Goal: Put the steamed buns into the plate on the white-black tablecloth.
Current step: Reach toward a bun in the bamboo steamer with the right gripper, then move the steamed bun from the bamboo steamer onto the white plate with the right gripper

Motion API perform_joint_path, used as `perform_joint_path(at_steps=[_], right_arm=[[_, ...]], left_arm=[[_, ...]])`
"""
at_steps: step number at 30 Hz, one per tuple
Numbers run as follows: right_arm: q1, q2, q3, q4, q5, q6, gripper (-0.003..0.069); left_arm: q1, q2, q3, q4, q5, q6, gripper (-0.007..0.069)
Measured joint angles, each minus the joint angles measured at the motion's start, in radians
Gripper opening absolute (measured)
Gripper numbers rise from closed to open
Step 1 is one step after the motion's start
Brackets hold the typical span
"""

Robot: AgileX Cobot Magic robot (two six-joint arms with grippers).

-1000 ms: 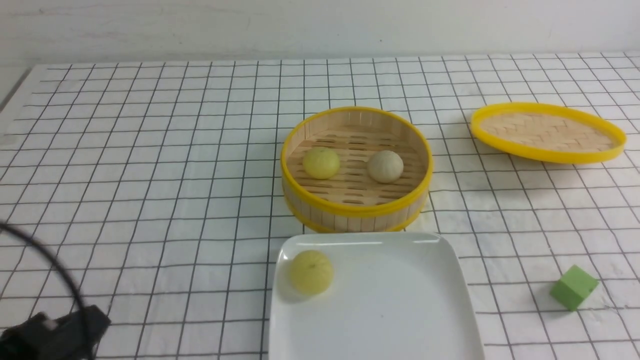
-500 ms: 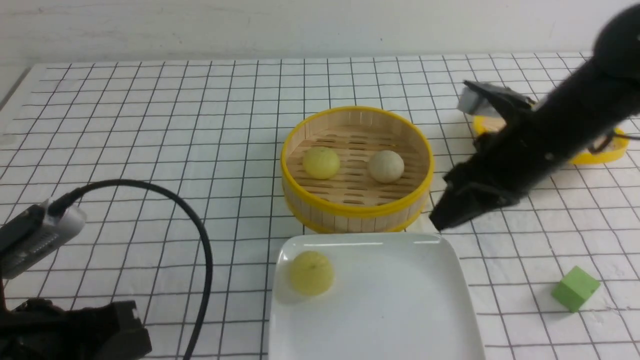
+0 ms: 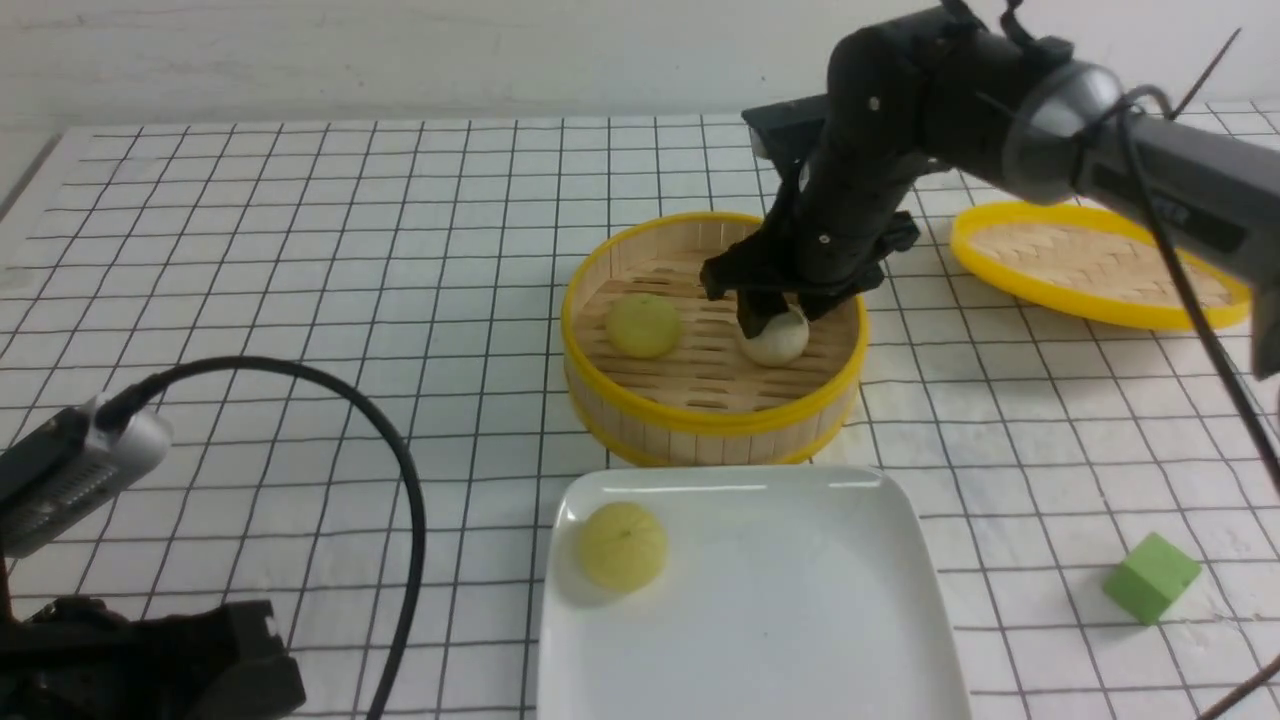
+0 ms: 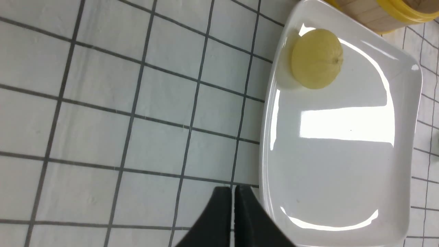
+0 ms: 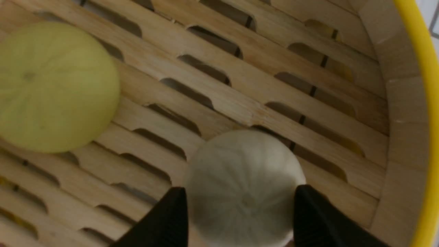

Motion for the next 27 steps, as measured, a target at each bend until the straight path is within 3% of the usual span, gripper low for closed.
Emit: perform_joint_path(at_steps=[3, 4, 6, 10, 13, 17, 21, 24, 27], right_arm=[[0.0, 0.029, -0.024, -0.008, 0.027, 0.0, 0.0245], [0.001, 0.023, -0.034, -0.008, 0.057, -0.005, 0.0123], [0.007, -0.024, -0.034, -0.012, 0.125, -0.026, 0.0023], [0.028, -0.154, 0.003, -0.014, 0.215, -0.032, 0.0022], [0.073, -0.323, 0.147, -0.012, 0.218, 0.03, 0.0022], [0.162, -0.427, 0.494, -0.034, 0.107, 0.149, 0.004], [0.21, -0.396, 0.672, -0.041, -0.05, 0.183, 0.0139], [0.211, -0.393, 0.688, -0.035, -0.066, 0.174, 0.0299], [0.204, -0.423, 0.663, -0.038, -0.01, 0.124, 0.0327]], left_arm=[[0.0, 0.0, 0.0, 0.0, 0.001, 0.0, 0.005], [0.0, 0.0, 0.0, -0.001, 0.001, 0.0, 0.0052], [0.0, 0.0, 0.0, -0.001, -0.007, 0.0, 0.0055], [0.0, 0.0, 0.0, -0.003, -0.014, 0.001, 0.0055], [0.0, 0.0, 0.0, -0.003, -0.015, 0.001, 0.006], [0.0, 0.0, 0.0, -0.003, -0.025, 0.001, 0.0071], [0.0, 0.0, 0.0, -0.003, -0.026, 0.001, 0.0074], [0.0, 0.0, 0.0, -0.003, -0.029, 0.001, 0.0079], [0.0, 0.002, 0.0, 0.0, -0.036, 0.001, 0.0084]])
